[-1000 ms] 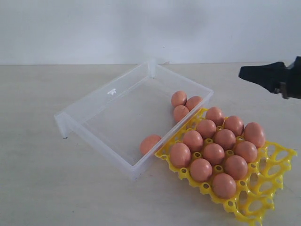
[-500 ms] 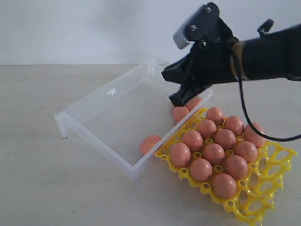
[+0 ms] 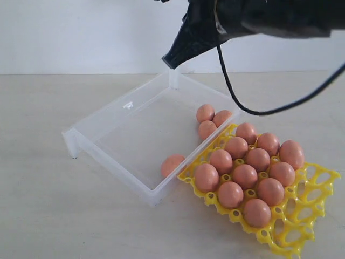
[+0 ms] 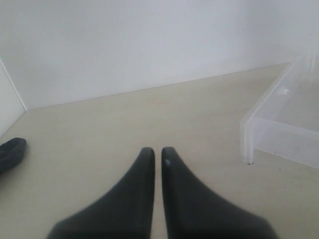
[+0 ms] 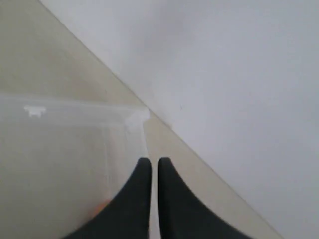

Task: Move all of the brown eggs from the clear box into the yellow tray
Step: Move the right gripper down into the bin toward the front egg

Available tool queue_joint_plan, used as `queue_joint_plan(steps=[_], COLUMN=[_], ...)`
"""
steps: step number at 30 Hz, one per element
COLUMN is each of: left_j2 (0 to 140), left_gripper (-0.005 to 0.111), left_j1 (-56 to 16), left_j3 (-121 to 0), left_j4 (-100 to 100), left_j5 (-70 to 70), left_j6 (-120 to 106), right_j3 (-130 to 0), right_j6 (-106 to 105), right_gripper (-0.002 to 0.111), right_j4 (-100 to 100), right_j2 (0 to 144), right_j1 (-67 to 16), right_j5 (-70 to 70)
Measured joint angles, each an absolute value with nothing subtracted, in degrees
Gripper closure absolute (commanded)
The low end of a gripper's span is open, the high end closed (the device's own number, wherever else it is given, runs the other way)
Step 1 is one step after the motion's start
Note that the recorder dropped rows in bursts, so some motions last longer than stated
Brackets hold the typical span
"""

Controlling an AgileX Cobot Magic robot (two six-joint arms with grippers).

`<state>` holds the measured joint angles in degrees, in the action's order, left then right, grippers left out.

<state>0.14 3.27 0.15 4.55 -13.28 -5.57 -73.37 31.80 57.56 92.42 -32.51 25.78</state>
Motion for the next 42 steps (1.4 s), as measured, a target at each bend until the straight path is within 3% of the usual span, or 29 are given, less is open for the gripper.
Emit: queue_joint_plan(steps=[4,10,14,26,29,34,42], left_j2=[0.1,0.1,0.1,0.1,0.1,0.1,0.1], left_gripper=[0.103,0.103,0.103,0.103,0.103,0.103,0.103], left_j1=[3.3,3.3,3.3,3.3,3.3,3.3,3.3], left_j3=[0.1,0.1,0.1,0.1,0.1,0.1,0.1], left_j4=[4.5,4.5,4.5,4.5,4.5,4.5,4.5], left_j5=[-13.3,-13.3,-13.3,-13.3,-13.3,-13.3,-13.3], left_j6=[-5.6,-5.6,-5.6,-5.6,-5.6,-5.6,-5.6], right_j3=[-86.6,-104.1,-110.2,-111.2,-111.2,-111.2,-111.2], right_j6=[7.8,-0.9,-2.8,-2.1,-3.0,-7.1,3.3], right_gripper=[0.108,0.108,0.108,0.108,0.096,0.054,0.054], right_j4=[37.6,24.3,16.7,1.9,-2.7,-7.6,-4.2], right_j2=[99.0,112.4,118.5,125.6,126.4,126.6,126.7], right_j1=[-32.5,-32.5,-32.5,-32.5,-32.5,-32.6,-32.6], right_j5=[44.4,65.5,68.6,69.7,69.9,69.9,69.9])
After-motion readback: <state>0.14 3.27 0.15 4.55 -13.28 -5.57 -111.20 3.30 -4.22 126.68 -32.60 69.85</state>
